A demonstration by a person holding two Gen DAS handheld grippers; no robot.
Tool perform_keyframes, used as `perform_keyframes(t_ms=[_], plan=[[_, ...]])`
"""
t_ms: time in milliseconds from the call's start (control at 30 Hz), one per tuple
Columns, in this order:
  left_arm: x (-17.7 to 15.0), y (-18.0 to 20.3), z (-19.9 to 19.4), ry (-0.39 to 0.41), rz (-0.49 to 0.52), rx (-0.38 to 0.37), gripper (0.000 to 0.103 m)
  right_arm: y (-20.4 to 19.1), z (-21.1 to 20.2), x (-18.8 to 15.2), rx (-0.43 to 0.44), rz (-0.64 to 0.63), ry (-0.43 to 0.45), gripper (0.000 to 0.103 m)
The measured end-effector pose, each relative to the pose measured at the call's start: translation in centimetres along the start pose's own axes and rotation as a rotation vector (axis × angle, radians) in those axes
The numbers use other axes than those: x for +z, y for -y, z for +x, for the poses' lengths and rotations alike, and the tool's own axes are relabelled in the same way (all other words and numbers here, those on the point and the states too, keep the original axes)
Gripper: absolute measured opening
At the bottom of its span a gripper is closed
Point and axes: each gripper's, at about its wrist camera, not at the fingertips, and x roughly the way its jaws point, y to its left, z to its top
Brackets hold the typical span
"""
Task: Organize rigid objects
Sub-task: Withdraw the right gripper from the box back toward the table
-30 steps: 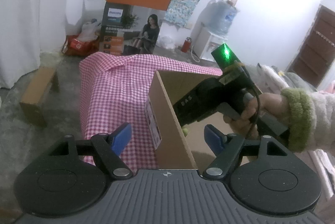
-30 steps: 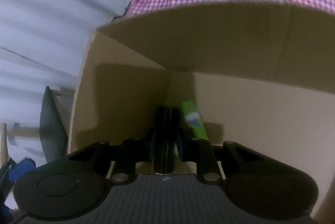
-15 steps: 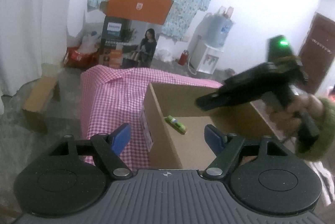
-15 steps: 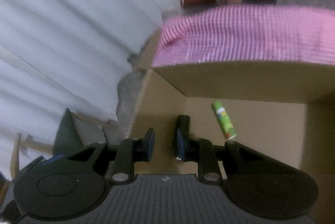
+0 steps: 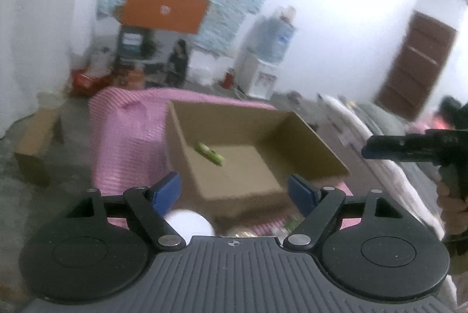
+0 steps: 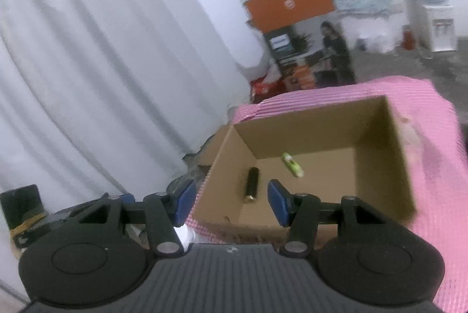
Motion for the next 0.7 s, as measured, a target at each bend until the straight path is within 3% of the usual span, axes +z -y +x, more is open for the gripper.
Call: perform_keyframes(t_ms=[167,367,533,700], plan=[[-2.3,3.4,2.6,-0.095,0.085,-0.086,0.082,1.5,-3.2,-5.1,-0.042,0.066,0.047,0.057],[-5.9,8.6,7.0,-0.202,0.237,-0.162,0.082,3.9,-2.9,-10.3,-0.102,0.121,-0.025,0.056],[-8.9,11.8,9.7,-0.272,0.346,-0.167,0.075,6.3,-2.7,-12.2,-0.096,0.17,-0.057,0.052],[-10.2,13.1,11.2,-0.328,0.353,-0.181,0.064,8.6,-1.1,-12.9,-0.102,0.165,-0.118,0.046]])
